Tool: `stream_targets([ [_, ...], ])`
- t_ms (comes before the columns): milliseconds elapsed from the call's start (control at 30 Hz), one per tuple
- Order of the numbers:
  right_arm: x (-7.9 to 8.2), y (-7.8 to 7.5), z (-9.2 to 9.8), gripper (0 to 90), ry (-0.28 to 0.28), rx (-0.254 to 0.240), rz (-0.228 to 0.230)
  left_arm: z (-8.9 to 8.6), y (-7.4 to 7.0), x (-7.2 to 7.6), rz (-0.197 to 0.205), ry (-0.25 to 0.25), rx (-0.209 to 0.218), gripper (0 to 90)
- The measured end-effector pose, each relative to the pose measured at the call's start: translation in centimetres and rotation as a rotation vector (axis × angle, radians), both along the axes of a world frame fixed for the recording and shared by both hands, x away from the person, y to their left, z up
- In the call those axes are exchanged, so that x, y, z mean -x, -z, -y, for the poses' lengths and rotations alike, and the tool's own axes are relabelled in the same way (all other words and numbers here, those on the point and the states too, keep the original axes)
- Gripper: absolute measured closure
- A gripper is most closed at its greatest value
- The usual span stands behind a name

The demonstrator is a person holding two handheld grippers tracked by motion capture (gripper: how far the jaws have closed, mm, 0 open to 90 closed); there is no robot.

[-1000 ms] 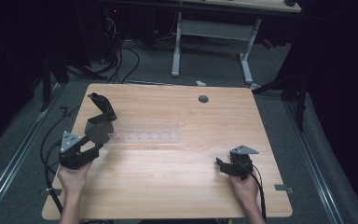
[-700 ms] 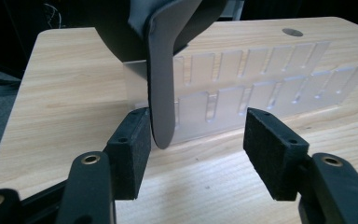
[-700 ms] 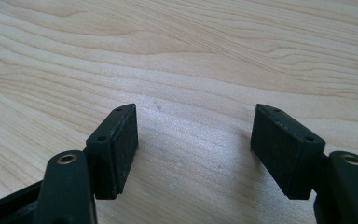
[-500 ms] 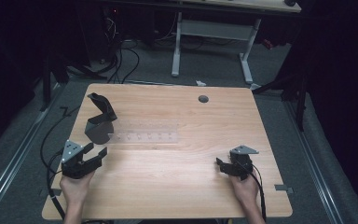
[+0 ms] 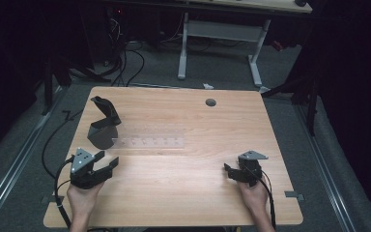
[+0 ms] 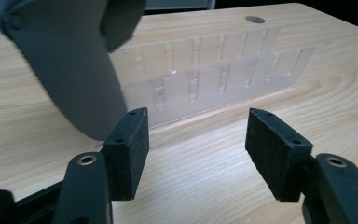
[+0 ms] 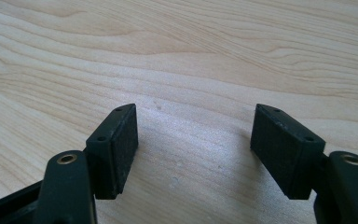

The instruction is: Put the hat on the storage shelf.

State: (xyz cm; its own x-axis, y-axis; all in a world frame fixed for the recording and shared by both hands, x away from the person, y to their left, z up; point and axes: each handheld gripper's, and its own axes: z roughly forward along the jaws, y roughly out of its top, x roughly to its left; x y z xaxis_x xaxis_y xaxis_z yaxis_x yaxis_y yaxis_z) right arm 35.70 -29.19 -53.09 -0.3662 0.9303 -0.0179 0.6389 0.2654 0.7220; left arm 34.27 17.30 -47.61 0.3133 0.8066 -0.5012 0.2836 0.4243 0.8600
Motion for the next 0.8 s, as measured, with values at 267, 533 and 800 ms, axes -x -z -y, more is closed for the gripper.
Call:
stream_targets([
  [267,0.0,0.0,0.0,32.3,0.000,0.001,0.000,1.5,0.3,0.2,-0.022,0.059,-0.007,39.9],
  [533,0.0,0.0,0.0,32.3,0.000,0.001,0.000,2.6,0.8,0.2,-0.037,0.086,-0.014,39.8],
  [800,0.0,0.0,0.0,32.3,0.000,0.000,0.000,4.1,1.6,-0.1,-0.058,0.118,-0.019,39.7],
])
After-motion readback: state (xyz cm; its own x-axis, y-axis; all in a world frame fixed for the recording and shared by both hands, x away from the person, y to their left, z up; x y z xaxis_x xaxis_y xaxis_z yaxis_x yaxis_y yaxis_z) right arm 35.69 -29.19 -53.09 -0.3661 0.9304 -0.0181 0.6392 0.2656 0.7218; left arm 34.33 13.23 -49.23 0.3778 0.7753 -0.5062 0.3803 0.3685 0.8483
